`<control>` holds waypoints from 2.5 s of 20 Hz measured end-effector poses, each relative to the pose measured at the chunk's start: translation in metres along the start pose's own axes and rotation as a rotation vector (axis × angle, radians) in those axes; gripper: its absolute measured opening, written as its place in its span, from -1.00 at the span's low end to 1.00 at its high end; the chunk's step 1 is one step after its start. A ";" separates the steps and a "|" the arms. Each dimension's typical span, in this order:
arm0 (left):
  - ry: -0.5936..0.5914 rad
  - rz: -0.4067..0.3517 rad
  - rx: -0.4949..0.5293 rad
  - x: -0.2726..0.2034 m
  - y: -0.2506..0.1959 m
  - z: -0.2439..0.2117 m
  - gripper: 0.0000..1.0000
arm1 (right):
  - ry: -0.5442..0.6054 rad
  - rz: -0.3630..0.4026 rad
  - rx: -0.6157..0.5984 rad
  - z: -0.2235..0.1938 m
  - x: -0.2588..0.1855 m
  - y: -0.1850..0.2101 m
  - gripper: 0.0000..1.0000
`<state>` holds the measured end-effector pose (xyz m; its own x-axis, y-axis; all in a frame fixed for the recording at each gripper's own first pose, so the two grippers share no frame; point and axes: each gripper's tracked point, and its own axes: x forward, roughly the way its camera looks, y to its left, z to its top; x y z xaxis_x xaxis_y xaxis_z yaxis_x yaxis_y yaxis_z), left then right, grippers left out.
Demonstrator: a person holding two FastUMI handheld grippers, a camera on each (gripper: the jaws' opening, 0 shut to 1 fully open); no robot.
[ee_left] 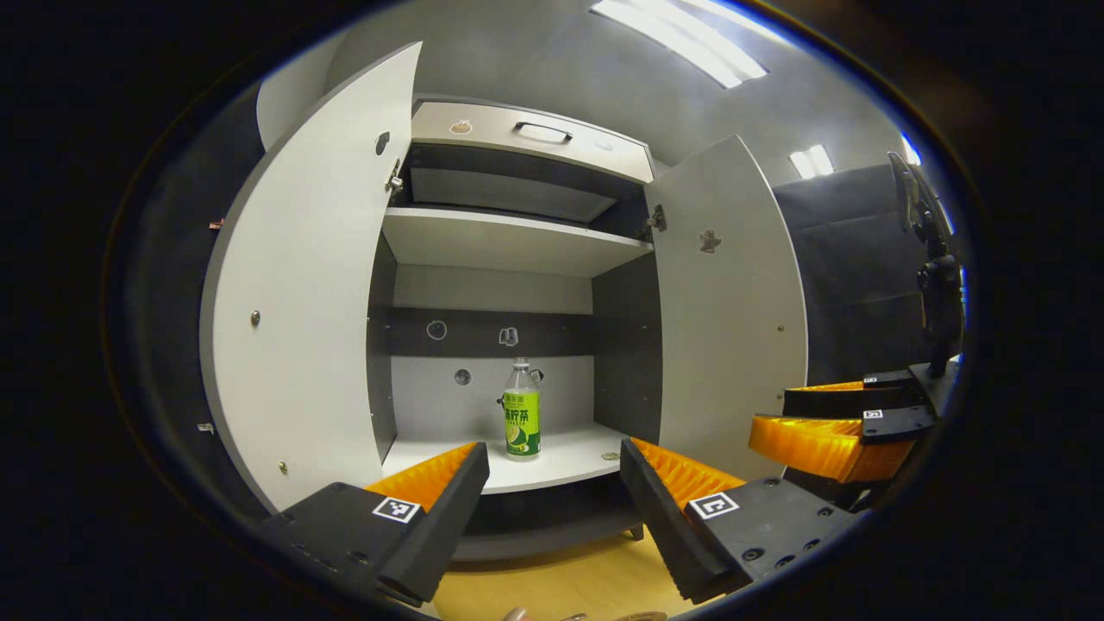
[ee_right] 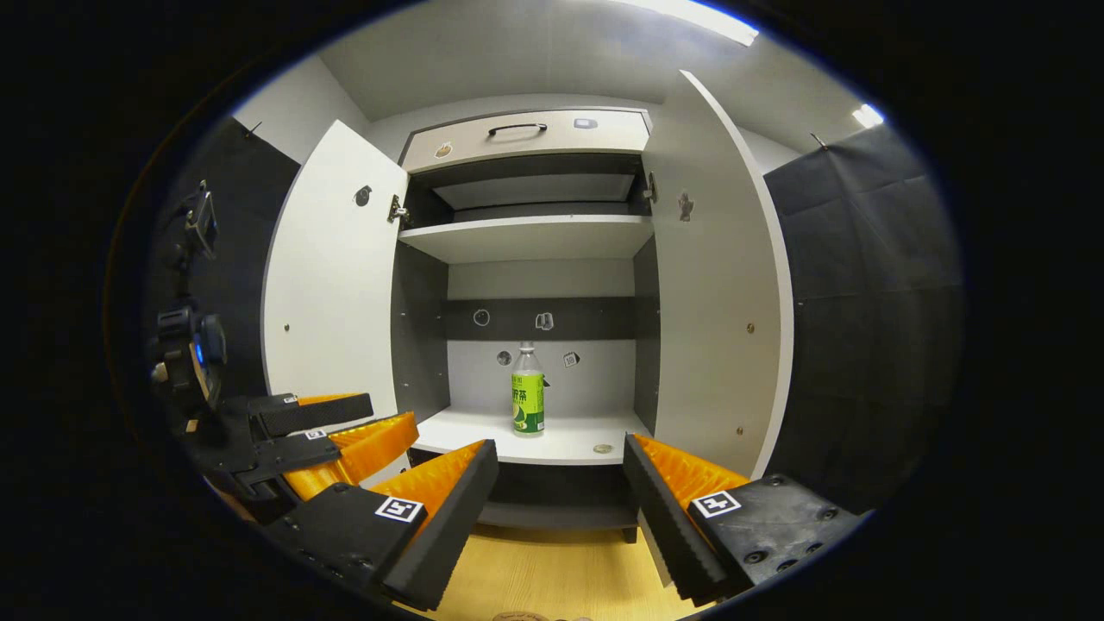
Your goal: Grasp the bottle in the cabinet with the left hand and place it on the coaster, then close the right door with the right hand and the left door with the left hand.
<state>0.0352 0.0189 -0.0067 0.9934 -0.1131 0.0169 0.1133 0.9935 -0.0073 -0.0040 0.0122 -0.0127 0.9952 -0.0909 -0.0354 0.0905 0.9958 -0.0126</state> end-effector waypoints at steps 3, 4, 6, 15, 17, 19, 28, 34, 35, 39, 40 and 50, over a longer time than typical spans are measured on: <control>-0.004 0.007 0.030 0.024 0.000 0.003 0.94 | -0.012 -0.028 -0.010 0.003 0.005 -0.014 0.94; -0.005 0.008 0.035 0.034 0.000 0.002 0.94 | -0.014 -0.030 -0.003 0.004 0.009 -0.019 0.94; -0.013 0.013 0.042 0.057 -0.001 0.002 0.94 | -0.024 -0.023 -0.007 0.005 0.020 -0.027 0.94; -0.020 0.094 0.050 0.174 0.013 -0.018 0.94 | -0.024 0.109 -0.127 -0.009 0.047 -0.034 0.94; -0.006 0.109 0.051 0.194 0.017 -0.027 0.94 | -0.017 0.136 -0.140 -0.012 0.048 -0.031 0.95; 0.000 0.129 0.047 0.211 0.023 -0.036 0.94 | -0.013 0.163 -0.138 -0.014 0.048 -0.026 0.96; 0.046 0.148 0.073 0.282 0.042 -0.074 0.94 | 0.038 0.193 -0.146 -0.032 0.061 -0.027 0.96; 0.080 0.184 0.039 0.311 0.061 -0.097 0.94 | 0.049 0.218 -0.118 -0.035 0.064 -0.025 0.96; 0.085 0.180 0.032 0.315 0.061 -0.099 0.94 | 0.053 0.217 -0.118 -0.036 0.065 -0.026 0.96; 0.080 0.188 0.048 0.327 0.063 -0.102 0.77 | 0.074 0.206 -0.114 -0.041 0.066 -0.027 0.95; 0.084 0.175 0.042 0.321 0.058 -0.099 0.58 | 0.076 0.203 -0.112 -0.042 0.065 -0.028 0.96; 0.007 0.088 0.110 0.227 0.043 -0.063 0.55 | 0.049 0.156 -0.108 -0.034 0.058 -0.031 0.95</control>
<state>0.2661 0.0356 -0.0664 0.9996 -0.0249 0.0145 0.0233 0.9945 0.1017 0.0497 -0.0246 -0.0479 0.9936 0.0619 -0.0942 -0.0723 0.9913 -0.1103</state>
